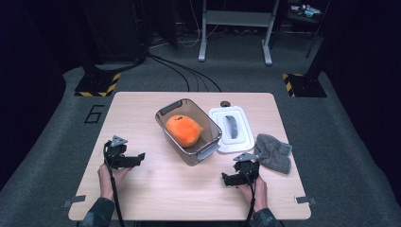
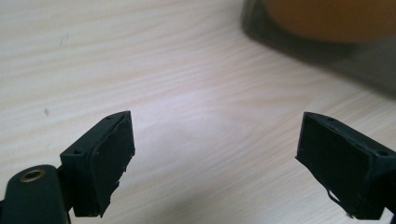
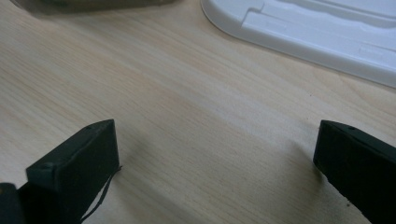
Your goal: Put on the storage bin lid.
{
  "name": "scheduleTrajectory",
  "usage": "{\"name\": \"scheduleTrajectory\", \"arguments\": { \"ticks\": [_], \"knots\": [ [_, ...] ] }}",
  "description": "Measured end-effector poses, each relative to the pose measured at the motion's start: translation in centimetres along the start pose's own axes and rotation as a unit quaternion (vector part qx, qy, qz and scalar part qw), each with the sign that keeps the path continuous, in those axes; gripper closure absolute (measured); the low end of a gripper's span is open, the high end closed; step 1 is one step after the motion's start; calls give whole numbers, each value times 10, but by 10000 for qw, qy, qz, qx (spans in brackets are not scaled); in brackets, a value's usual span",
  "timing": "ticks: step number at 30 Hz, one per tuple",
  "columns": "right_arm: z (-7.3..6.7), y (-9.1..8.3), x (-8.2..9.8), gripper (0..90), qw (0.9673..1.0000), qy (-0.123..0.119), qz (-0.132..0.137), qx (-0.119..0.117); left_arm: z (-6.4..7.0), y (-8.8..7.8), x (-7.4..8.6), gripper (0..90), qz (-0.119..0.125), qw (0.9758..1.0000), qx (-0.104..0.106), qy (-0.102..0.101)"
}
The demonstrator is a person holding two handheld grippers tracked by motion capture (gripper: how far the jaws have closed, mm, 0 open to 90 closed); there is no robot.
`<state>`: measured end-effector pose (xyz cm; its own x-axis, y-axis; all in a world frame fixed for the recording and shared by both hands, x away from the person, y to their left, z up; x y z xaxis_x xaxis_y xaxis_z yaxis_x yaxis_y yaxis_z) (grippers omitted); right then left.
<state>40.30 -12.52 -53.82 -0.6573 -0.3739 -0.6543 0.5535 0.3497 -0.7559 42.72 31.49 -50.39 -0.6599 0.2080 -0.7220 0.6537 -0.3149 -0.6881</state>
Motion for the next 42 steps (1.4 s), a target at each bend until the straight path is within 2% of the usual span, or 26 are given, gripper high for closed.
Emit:
{"name": "scheduleTrajectory", "arguments": {
  "ticks": [2,4,5,6,7,9,16,21,22,24,30,31,35,40,42],
  "knots": [
    [0,-3,-3,0,10000,23,31,-6,-3,4,7,109,-31,9999,-106,-23],
    [1,-6,-6,0,9999,-14,106,-37,-5,5,9,108,-68,9999,-72,-69],
    [1,-9,-9,0,10000,54,77,-22,-8,6,11,102,-151,9998,-41,-126],
    [3,-10,-11,0,9999,-20,139,9,-9,8,13,102,-157,9998,-100,-101],
    [4,-12,-13,0,9999,6,111,-22,-9,9,14,103,-184,9997,-177,-30],
    [6,-15,-17,0,9999,16,132,6,-9,12,15,103,-312,9992,-200,114],
    [22,-22,-32,0,9997,134,152,101,-8,23,21,102,-575,9981,-153,143],
    [36,-23,-47,0,9995,209,155,165,-9,23,23,102,-516,9983,-207,197],
    [38,-22,-50,0,9994,197,177,205,-8,23,25,102,-402,9985,-286,251],
    [42,-20,-57,0,9994,271,127,158,-7,24,31,102,-42,9993,-327,175],
    [52,-10,-77,4,9995,217,71,216,-7,23,32,103,-49,9993,-322,172],
    [56,-5,-86,10,9995,232,55,222,-7,23,33,102,-48,9993,-326,168],
    [60,1,-95,15,9994,242,22,227,-7,24,32,102,-50,9993,-336,162],
    [69,13,-107,30,9990,385,-85,209,-7,23,32,102,-79,9993,-328,167],
    [73,17,-112,66,9987,459,-101,202,-6,24,32,103,-34,9993,-335,150]
  ]
}}
Point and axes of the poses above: each handheld gripper's, and its own axes: y roughly forward along the jaws, x roughly out of its underside, z roughly to its right, the point moved 2 cm from there along y, roughly forward along the jaws, and after that the axes turned 2 degrees about -z, right-handed, at the moved point
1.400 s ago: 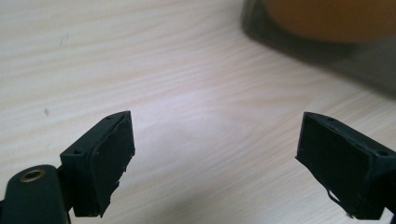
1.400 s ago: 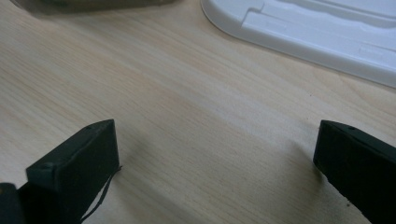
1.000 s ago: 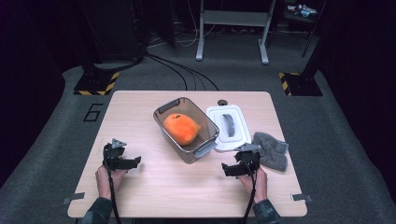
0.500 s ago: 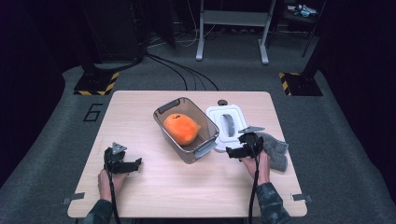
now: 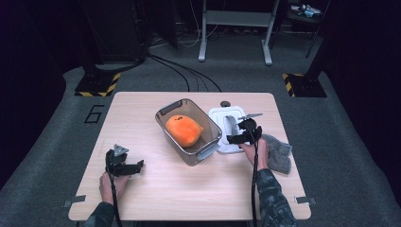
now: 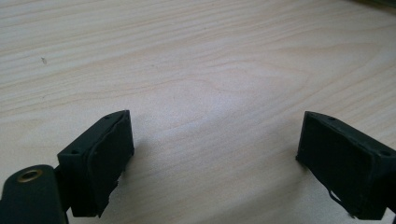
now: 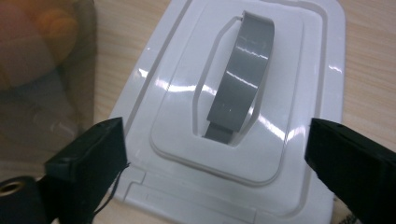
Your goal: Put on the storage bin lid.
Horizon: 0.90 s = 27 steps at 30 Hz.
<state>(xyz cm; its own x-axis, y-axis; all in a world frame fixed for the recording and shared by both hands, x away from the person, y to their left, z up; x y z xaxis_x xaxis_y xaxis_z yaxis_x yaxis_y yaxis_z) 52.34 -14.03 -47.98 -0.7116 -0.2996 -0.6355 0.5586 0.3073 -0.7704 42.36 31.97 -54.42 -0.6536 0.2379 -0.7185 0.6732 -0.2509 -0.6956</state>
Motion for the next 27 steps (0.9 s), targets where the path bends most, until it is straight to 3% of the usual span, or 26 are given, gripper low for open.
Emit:
{"name": "scheduleTrajectory", "arguments": {
  "ticks": [8,9,10,11,13,16,22,27],
  "knots": [
    [7,14,-14,144,9999,82,58,42,0,0,0,103,1,10000,5,5],
    [7,18,-15,151,9999,36,5,145,0,0,0,103,22,10000,-11,-1],
    [8,20,-16,156,9999,104,-53,92,0,0,0,103,23,10000,-19,4],
    [9,23,-17,189,9998,200,-79,16,0,0,0,104,-6,10000,-13,21],
    [10,27,-19,216,9994,318,-108,88,0,0,0,104,-3,10000,-22,18],
    [11,33,-22,265,9991,330,-171,211,0,0,0,104,-4,10000,-25,19],
    [15,40,-27,363,9985,484,-197,140,1,0,0,104,0,10000,-28,15],
    [12,46,-32,460,9985,438,-274,158,1,0,0,105,-1,10000,-30,16]
  ]
}}
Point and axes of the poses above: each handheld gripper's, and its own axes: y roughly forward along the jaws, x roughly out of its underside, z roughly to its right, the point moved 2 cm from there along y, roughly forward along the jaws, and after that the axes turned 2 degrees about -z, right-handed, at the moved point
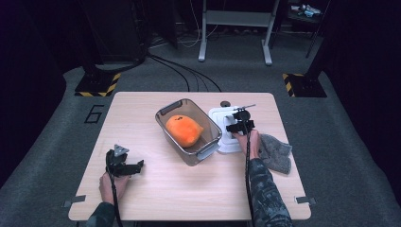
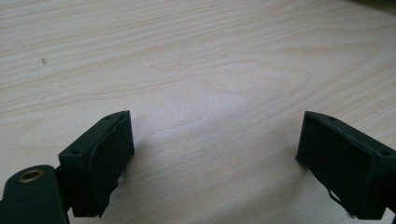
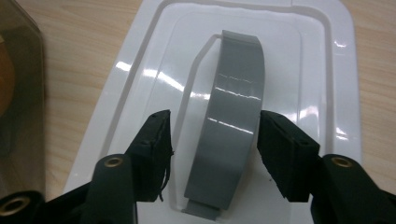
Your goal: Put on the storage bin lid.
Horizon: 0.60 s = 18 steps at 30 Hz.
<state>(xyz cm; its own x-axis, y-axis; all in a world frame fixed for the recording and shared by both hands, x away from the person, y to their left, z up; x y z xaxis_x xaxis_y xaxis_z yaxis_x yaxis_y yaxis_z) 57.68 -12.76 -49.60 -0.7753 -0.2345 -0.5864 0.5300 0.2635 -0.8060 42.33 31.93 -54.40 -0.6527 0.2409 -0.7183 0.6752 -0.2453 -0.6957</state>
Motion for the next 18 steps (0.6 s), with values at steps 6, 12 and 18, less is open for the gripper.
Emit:
{"name": "scheduleTrajectory", "arguments": {
  "ticks": [6,12,18],
  "knots": [
    [1,7,-2,579,9999,137,16,25,0,0,0,105,0,10000,3,5],
    [2,8,3,634,9988,459,146,-49,0,0,0,106,5,10000,-11,16],
    [1,7,3,663,9986,469,247,-84,1,0,0,106,24,10000,-48,35]
  ]
}}
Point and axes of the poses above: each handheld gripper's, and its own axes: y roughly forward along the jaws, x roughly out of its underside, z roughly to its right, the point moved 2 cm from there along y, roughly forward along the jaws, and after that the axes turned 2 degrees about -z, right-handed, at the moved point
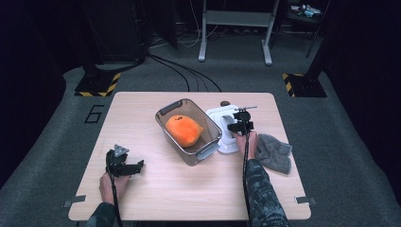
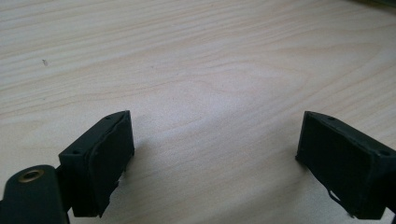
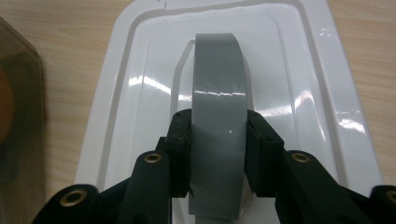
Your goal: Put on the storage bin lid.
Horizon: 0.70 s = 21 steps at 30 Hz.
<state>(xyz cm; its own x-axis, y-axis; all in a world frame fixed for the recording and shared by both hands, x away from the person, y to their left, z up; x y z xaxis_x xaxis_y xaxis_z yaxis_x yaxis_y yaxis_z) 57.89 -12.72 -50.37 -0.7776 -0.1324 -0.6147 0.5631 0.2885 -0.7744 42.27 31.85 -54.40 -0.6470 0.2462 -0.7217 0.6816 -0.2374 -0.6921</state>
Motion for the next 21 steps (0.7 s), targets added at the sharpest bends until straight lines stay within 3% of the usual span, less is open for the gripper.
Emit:
{"name": "scheduleTrajectory", "arguments": {
  "ticks": [7,21],
  "knots": [
    [-4,-5,-3,667,9998,-121,142,52,1,0,0,106,36,10000,-53,35],
    [4,-26,-9,668,9988,-14,481,-125,2,0,0,106,41,9999,-86,48]
  ]
}}
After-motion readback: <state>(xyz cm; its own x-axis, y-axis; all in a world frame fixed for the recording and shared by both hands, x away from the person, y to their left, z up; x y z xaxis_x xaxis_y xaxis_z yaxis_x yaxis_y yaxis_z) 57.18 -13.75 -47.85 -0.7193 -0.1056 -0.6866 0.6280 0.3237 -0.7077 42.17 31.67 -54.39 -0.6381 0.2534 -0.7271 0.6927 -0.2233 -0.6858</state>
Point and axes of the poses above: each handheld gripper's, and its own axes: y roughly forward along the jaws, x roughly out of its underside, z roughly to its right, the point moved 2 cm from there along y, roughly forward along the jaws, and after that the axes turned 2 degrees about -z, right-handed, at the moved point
